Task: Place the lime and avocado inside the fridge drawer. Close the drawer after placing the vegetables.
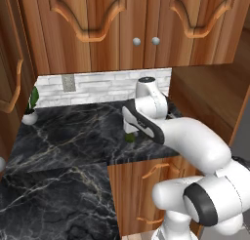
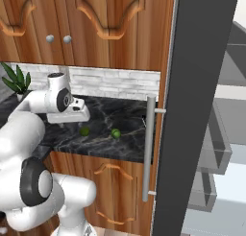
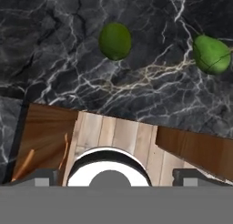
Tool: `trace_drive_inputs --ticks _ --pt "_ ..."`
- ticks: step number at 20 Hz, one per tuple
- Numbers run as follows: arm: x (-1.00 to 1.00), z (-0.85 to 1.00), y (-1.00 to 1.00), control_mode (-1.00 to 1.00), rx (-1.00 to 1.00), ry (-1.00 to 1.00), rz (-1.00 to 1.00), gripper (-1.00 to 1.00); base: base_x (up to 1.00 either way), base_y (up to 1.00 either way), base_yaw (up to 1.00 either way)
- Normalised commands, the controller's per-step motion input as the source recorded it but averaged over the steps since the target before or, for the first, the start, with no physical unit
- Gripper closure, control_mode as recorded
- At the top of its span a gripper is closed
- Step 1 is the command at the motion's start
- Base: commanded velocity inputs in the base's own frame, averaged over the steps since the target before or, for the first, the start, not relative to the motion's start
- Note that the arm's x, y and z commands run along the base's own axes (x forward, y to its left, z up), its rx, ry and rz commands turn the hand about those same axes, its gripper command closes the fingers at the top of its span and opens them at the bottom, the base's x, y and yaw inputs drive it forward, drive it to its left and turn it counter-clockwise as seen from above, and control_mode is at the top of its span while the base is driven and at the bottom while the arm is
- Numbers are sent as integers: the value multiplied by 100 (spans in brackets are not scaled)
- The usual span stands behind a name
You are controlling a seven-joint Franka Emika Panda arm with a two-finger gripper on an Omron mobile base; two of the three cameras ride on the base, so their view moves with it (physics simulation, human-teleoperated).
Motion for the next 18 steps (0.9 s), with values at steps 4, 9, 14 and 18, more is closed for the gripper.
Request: trace_drive_inputs --ticks 4,9,14,18 --pt "34 -49 3 -100 0 0 5 -100 0 0 0" --pt "32 -49 0 -100 0 0 3 -100 0 0 0" --pt "35 -34 6 -100 0 6 2 -100 0 0 0" --pt "49 -14 29 -100 -1 17 0 -100 0 0 0"
